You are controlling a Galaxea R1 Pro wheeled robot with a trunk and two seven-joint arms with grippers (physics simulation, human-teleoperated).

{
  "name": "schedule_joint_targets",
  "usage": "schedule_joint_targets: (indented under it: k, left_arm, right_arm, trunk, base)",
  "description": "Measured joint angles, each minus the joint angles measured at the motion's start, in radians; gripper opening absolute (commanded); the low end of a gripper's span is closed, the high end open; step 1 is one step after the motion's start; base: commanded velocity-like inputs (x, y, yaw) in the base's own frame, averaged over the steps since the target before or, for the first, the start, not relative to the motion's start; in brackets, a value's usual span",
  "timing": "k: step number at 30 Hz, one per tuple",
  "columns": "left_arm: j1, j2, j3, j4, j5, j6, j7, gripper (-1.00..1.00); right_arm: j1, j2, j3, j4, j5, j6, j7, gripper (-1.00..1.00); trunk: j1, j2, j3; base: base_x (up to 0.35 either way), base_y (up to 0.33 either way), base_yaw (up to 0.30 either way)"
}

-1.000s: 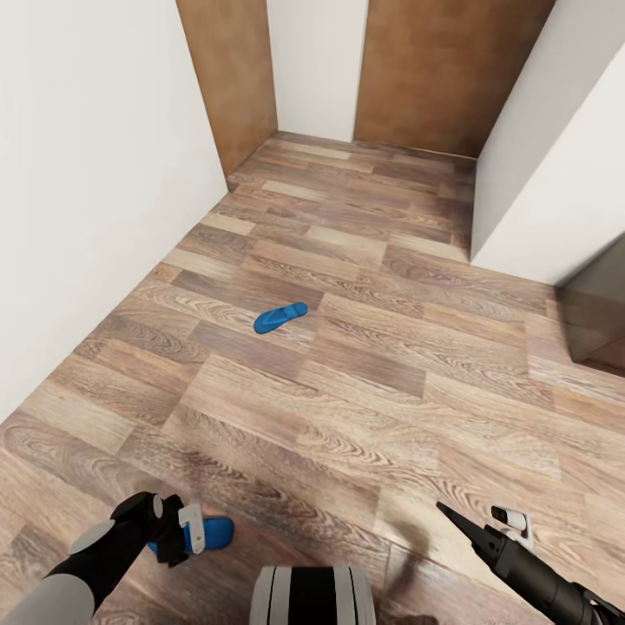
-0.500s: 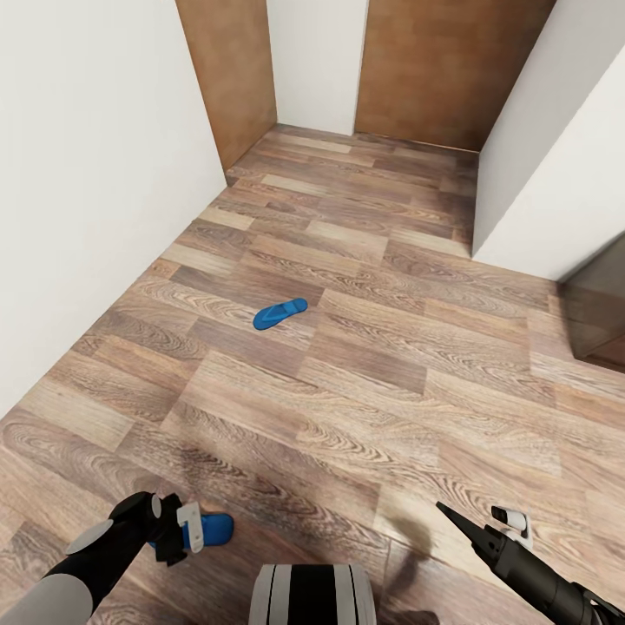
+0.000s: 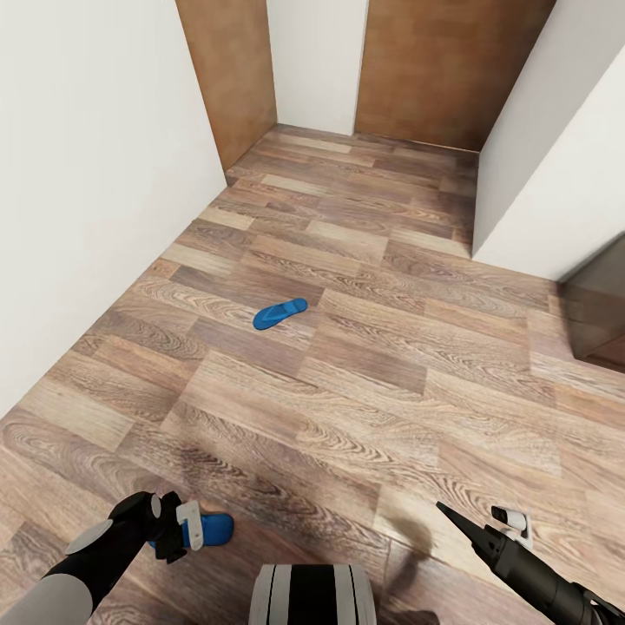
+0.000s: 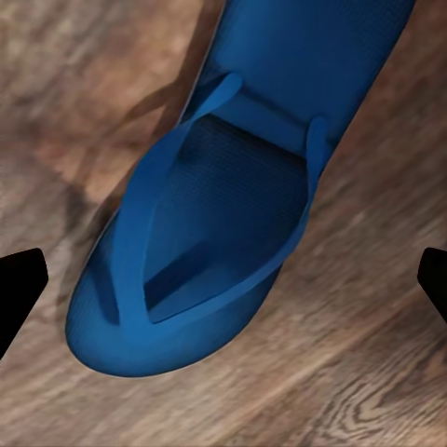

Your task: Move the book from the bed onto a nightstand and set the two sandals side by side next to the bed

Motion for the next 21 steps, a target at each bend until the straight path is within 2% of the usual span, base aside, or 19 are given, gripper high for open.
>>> schedule_joint_targets:
  k: [21]
  left_arm:
    - [0.0, 0.0, 0.009, 0.0, 0.005, 0.002, 0.039, 1.0]
  right_arm:
    - [0.0, 0.0, 0.0, 0.001, 0.0, 0.0, 0.0, 1.0]
  trunk:
    - [0.0, 0.0, 0.0]
  base:
    - [0.0, 0.0, 0.0]
